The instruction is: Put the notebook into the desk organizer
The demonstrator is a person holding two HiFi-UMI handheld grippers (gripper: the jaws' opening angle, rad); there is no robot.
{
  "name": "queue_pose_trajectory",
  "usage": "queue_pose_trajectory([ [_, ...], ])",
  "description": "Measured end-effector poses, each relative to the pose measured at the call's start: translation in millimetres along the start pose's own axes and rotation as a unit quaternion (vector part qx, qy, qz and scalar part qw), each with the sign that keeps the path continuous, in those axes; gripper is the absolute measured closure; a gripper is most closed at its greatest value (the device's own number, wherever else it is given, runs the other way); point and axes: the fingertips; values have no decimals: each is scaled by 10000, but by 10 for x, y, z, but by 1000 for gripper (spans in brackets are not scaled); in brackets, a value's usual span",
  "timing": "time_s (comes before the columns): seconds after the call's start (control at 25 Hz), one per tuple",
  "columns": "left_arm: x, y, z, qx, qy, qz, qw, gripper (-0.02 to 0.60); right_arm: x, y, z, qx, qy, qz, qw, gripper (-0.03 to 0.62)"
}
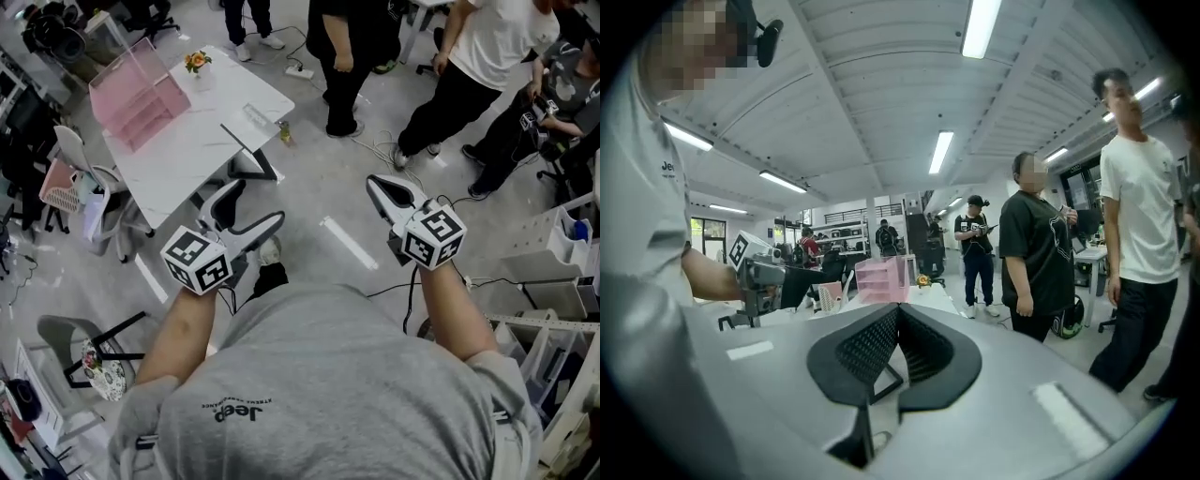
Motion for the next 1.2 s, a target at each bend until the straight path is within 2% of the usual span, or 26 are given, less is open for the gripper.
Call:
queue_pose_trajectory([
  [0.24, -347, 146, 955, 25, -545, -87, 9985, 98, -811, 135, -280, 139, -343, 58, 9993, 591],
  [0.44, -663, 438, 1788, -147, -1080, -90, 9940, 78, -1614, 336, -595, 35, -758, 166, 9970, 591],
  [0.56, -758, 613, 2271, -200, -1254, -76, 9919, 72, -2084, 466, -737, -24, -921, 178, 9956, 591],
  [0.8, -865, 729, 2977, -52, -1369, -16, 9906, 54, -2817, 618, -876, 29, -967, 371, 9946, 591],
  [1.04, -962, 628, 3408, 386, -1279, 71, 9910, 54, -3218, 662, -1092, 19, -956, 510, 9941, 591],
  [1.2, -995, 633, 3588, 519, -1112, 91, 9924, 54, -3414, 697, -1210, 33, -794, 564, 9952, 591],
])
Point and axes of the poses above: the fingertips, and each gripper's own axes: x backward along the fingers, z to its left, y out of its top, and after that the axes turned 6 degrees about -y, right-handed
